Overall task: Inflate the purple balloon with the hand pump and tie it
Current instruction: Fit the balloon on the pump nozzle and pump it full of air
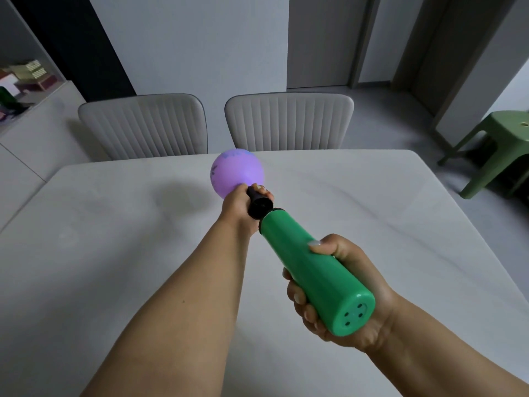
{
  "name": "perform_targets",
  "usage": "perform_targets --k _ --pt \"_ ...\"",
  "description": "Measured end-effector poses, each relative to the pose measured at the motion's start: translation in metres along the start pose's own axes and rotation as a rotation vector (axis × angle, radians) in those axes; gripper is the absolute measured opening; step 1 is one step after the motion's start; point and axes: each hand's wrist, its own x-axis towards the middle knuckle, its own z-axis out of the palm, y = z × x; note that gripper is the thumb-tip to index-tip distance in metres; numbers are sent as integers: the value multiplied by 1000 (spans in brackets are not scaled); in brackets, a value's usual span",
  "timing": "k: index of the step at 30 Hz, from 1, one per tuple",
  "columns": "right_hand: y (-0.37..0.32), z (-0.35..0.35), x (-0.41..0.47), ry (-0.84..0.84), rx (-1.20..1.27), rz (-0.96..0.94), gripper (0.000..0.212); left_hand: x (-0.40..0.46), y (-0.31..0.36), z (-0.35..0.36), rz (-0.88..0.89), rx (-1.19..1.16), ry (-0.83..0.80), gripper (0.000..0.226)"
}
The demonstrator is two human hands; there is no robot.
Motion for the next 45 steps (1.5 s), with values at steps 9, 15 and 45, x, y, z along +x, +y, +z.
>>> perform_targets --k 9,15,45 --pt "-2 2 -3 -64 -47 9 39 4 3 -1 2 -49 2 30" --pt "-15 6 17 64 -39 -32 34 -6 -20 2 -71 38 -67 30" --pt "-15 9 4 234 -278 -154 44 14 24 -3 111 67 -16 32"
